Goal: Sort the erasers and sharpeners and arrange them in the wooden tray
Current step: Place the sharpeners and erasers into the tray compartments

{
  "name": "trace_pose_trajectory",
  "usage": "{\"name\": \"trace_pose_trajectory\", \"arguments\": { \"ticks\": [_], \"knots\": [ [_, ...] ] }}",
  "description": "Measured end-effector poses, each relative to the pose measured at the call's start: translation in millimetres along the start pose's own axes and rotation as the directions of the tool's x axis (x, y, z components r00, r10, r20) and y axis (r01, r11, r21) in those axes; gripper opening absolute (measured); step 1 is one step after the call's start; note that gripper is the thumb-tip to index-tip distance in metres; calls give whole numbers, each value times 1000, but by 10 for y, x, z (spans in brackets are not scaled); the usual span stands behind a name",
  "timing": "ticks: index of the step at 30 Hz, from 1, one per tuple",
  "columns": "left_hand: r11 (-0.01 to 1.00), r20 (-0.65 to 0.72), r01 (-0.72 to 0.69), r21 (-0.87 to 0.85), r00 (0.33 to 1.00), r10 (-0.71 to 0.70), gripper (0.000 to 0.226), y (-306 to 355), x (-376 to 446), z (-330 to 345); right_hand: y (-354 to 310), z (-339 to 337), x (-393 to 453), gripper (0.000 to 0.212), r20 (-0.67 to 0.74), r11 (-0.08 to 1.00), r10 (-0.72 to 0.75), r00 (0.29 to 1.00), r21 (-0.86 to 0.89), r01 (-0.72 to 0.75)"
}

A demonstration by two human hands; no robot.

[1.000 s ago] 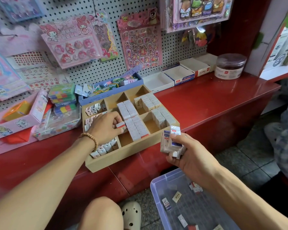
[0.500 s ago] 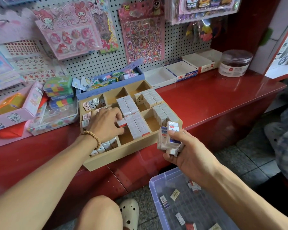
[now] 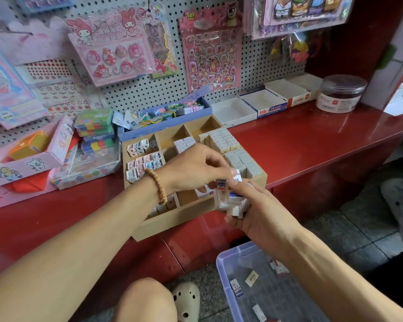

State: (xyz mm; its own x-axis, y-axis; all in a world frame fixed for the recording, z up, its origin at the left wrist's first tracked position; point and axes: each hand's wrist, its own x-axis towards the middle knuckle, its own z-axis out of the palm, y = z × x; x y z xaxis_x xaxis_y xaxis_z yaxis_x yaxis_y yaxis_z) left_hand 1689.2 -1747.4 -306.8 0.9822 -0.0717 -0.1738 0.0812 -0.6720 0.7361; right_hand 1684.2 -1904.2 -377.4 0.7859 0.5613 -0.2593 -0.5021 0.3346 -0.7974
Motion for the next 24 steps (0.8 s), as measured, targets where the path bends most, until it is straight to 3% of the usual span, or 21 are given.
{"name": "trace_pose_trajectory", "arguments": {
  "ticks": [7, 10, 15, 19, 24],
  "knots": [
    [917, 17, 147, -371, 988, -151, 13, 69, 62, 23, -82, -79, -40, 31, -63, 992, 39, 997, 122, -31],
    [886, 19, 150, -439, 987, -158, 12, 59, 76, 1, -96, -95, -43, 24, -67, 991, 41, 997, 131, -32],
    [906, -241, 39, -421, 958, -153, 5, -53, 143, -261, -112, -69, 2, 26, -80, 991, 30, 996, 135, -19],
    [955, -440, 70, -288, 876, -197, 13, -362, 249, -651, -128, -102, 50, 33, -91, 989, 6, 996, 148, 7],
    [966, -533, 219, 136, 839, -115, 13, -791, 448, -886, -111, -142, 107, 35, -122, 984, 5, 993, 176, 17]
  ]
}}
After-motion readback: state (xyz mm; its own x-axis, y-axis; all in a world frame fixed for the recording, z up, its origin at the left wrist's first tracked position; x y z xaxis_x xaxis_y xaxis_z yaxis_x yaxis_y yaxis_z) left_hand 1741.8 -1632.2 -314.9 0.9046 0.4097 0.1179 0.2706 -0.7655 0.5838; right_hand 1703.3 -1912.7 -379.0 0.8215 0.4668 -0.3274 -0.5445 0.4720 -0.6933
